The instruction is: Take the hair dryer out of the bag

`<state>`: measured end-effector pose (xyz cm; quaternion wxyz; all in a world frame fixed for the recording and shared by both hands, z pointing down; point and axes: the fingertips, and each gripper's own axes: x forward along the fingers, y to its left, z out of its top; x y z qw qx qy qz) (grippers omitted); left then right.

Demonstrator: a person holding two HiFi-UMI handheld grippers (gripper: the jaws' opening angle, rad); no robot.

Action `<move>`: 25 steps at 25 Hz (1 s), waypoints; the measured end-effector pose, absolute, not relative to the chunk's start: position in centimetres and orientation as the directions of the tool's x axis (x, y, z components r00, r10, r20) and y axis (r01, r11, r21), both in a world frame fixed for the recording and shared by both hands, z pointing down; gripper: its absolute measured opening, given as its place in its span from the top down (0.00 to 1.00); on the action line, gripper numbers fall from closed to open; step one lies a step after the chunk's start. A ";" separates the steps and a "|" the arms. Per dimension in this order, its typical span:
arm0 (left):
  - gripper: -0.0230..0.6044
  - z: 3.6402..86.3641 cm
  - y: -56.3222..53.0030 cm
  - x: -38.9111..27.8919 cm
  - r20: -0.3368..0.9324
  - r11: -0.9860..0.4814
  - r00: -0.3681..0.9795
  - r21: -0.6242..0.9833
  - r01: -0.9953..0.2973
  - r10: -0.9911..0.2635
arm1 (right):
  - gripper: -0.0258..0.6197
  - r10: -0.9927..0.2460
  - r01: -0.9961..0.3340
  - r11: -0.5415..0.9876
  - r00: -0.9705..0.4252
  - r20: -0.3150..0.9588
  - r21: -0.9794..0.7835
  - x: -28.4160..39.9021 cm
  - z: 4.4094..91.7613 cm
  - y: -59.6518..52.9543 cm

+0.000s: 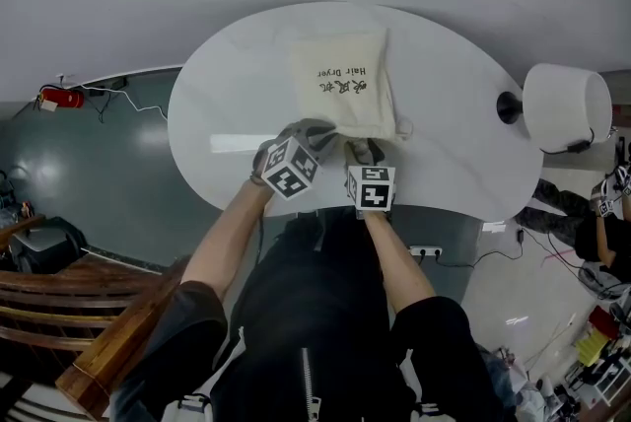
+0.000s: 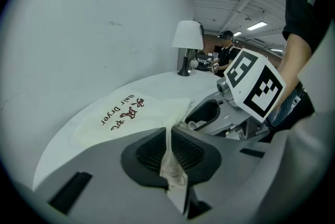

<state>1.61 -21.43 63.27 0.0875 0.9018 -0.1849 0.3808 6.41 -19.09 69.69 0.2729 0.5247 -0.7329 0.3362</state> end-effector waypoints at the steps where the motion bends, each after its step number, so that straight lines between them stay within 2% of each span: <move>1: 0.91 63.3 -21.4 1.6 0.719 -0.917 0.642 0.018 -0.398 -0.265 | 0.63 -0.585 -0.953 0.223 -0.300 0.753 -0.206 6.4 69.7 -18.9; 25: 0.91 64.2 -20.5 2.0 0.733 -0.934 0.642 0.028 -0.356 -0.223 | 0.64 -0.570 -0.953 0.216 -0.298 0.766 -0.211 7.6 69.7 -14.4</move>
